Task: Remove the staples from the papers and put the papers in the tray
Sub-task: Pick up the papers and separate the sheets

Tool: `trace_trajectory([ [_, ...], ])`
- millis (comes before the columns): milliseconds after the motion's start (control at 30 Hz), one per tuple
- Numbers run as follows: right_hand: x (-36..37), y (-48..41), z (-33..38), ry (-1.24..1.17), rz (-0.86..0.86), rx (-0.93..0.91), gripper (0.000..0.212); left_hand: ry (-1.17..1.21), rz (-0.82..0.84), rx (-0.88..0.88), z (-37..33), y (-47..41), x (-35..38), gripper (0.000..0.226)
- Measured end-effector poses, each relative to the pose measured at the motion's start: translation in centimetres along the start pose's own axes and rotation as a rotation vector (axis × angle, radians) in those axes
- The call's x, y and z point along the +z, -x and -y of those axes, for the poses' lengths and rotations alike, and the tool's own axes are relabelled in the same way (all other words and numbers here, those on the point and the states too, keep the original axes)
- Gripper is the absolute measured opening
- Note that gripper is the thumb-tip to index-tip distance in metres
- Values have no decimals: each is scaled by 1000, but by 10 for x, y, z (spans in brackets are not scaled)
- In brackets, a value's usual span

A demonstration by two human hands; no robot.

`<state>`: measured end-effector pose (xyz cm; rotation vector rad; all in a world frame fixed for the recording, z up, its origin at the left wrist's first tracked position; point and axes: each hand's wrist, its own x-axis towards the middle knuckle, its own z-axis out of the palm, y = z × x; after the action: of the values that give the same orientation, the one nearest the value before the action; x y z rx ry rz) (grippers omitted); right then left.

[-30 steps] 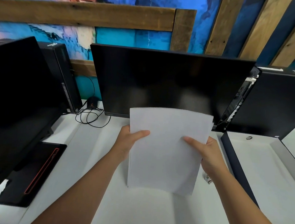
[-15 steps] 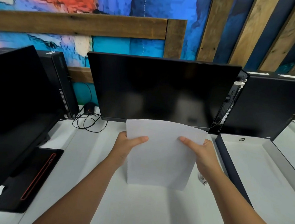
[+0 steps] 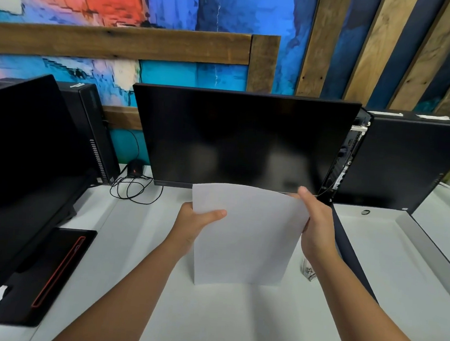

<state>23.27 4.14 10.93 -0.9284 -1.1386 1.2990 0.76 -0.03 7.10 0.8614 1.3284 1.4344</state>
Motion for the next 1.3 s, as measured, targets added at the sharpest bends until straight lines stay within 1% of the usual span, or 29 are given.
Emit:
trace_trajectory([
  [33,1,0,1,14,-11,-31,65,3,2,3,0,0,0,34],
  [100,3,-1,2,22,-30,-67,63,2,9,4,1,0,0,34],
  [133,3,-2,3,27,-38,-74,56,3,12,3,0,0,0,31],
  [200,4,-3,4,52,-17,-74,33,1,10,2,0,-1,1,30],
  [233,4,-2,5,77,2,-77,29,-2,8,3,1,-1,1,33],
  [300,2,-2,2,116,40,-92,36,-7,0,-1,1,-2,0,39],
  [333,1,-1,0,119,49,-101,36,-10,-4,-5,2,-3,0,41],
  [400,0,0,-5,121,65,-90,15,-19,-16,-5,3,-5,-1,47],
  [467,-2,1,-11,117,54,-35,25,-22,-26,-5,3,-5,-1,51],
  [500,-2,1,-14,123,40,-7,26,-21,-27,-1,3,-6,-1,47],
  [567,0,0,-15,139,8,17,24,-6,-22,3,-1,-7,-1,35],
  [600,0,-2,-15,142,-1,29,23,4,-20,8,-3,-7,-1,33],
  [700,-1,-4,-21,156,-10,65,25,-16,-19,0,1,-7,-1,36],
  [833,-3,3,-42,198,-32,168,28,-25,-71,-56,18,-3,1,29],
  [933,-2,3,-48,218,-22,209,26,-13,-99,-69,17,-4,1,23],
  [1067,0,-9,-38,269,30,215,28,-21,-91,-2,4,-10,-3,18],
  [1200,1,-25,-26,356,118,227,23,-48,-59,58,-14,-21,-13,23],
  [1267,0,-32,-21,444,197,260,19,-124,-21,60,-23,-25,-20,25],
  [1300,0,-35,-18,492,237,272,20,-200,21,57,-27,-26,-24,25],
])
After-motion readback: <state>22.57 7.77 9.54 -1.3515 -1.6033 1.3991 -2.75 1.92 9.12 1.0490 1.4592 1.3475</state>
